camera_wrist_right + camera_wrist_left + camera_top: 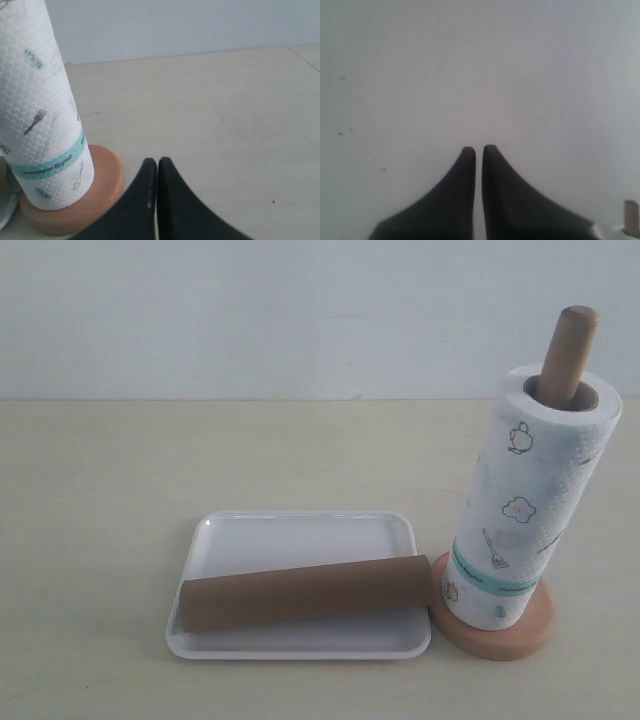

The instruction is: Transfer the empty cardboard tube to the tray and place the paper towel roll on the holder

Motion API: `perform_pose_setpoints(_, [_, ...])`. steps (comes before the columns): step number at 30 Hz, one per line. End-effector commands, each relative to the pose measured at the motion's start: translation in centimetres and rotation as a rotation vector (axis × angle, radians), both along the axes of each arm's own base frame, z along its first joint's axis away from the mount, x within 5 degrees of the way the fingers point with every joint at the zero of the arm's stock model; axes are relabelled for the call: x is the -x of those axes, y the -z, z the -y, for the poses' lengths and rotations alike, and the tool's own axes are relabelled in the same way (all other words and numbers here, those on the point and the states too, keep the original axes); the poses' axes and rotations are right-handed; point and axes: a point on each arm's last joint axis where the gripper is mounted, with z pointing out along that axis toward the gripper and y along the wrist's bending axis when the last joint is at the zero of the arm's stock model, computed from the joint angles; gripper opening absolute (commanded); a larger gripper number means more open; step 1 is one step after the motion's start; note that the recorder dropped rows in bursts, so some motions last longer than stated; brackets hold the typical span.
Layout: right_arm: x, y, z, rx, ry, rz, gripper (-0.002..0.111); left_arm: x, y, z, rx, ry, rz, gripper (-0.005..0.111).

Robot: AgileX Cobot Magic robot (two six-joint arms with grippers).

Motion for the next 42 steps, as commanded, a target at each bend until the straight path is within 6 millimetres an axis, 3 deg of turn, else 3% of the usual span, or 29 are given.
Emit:
perform_pose_setpoints(1, [0.0, -0.1, 0.1, 0.004, 0.008, 0.014, 0.0, -0.1, 0.8, -1.3, 0.089, -0.091, -0.086, 0.005])
perform_pose_setpoints(10, [0.0, -0.1, 0.1, 0.004, 0.008, 0.015, 0.0, -1.3, 3.9, 0.2, 0.221, 0.07, -0.248, 0.005])
perform_pose_setpoints(15, [0.0, -0.1, 0.1, 0.004, 0.008, 0.015, 0.0, -2.6, 8.4, 1.1, -0.046, -0.002, -0.319, 0.005])
perform_pose_setpoints(17, [0.0, -0.1, 0.1, 0.004, 0.008, 0.015, 0.0, -2.9, 10.7, 1.5, -0.157, 0.008, -0.44, 0.005])
perform_pose_setpoints(19, [0.0, -0.1, 0.1, 0.004, 0.008, 0.015, 0.0, -2.7, 11.8, 2.0, -0.237, 0.06, -0.499, 0.005])
perform_pose_setpoints(22, [0.0, -0.1, 0.1, 0.004, 0.008, 0.015, 0.0, -2.5, 12.1, 2.3, -0.327, 0.083, -0.485, 0.005])
perform_pose_setpoints(34, [0.0, -0.1, 0.1, 0.004, 0.008, 0.015, 0.0, -2.5, 11.8, 2.2, -0.298, 0.075, -0.461, 0.005])
perform_pose_setpoints(42, [0.0, -0.1, 0.1, 0.004, 0.008, 0.015, 0.0, -3.1, 11.8, 1.1, -0.216, -0.176, -0.503, 0.005])
